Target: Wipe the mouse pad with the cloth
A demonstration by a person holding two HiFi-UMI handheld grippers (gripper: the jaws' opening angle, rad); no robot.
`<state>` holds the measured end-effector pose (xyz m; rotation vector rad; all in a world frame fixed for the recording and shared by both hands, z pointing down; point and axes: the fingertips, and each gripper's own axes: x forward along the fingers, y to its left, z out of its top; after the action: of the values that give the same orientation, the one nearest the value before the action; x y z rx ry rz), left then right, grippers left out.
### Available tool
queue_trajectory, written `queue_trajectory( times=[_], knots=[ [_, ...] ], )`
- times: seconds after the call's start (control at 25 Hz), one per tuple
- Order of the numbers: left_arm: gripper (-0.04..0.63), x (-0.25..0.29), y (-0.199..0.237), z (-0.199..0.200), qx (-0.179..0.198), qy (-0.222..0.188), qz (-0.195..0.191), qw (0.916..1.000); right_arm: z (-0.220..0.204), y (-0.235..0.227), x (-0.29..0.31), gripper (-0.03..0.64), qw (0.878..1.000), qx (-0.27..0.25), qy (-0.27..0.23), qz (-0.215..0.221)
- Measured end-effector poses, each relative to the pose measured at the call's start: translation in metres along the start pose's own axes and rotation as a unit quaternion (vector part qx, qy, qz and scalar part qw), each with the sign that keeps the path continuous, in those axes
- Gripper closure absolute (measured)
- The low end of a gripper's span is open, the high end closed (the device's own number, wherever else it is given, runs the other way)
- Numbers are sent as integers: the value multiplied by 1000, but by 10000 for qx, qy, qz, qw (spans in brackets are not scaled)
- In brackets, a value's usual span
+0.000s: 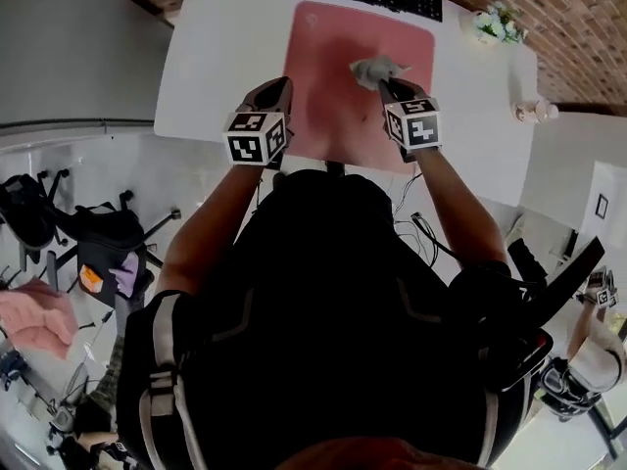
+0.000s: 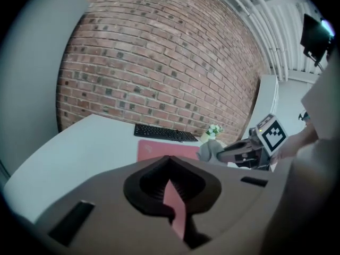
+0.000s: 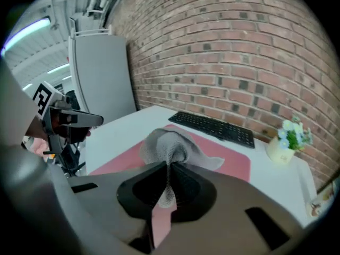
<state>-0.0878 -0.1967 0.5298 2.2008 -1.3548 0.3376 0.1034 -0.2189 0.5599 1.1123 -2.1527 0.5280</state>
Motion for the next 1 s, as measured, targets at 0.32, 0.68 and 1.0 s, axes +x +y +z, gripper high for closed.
queue_trajectory(
  times=[0.32,0.68,1.0],
  knots=[
    [594,-47,43,12,-342,-435,960,9938,46,108,93,591,9901,-654,109,1234],
    [594,-79,52,6,-524,-370,1401,9881,41,158,158,591,9801,-1006,465,1648],
    [594,-72,42,6,-478,-371,1257,9902,20,137,155,591,9817,-971,691,1488]
  ],
)
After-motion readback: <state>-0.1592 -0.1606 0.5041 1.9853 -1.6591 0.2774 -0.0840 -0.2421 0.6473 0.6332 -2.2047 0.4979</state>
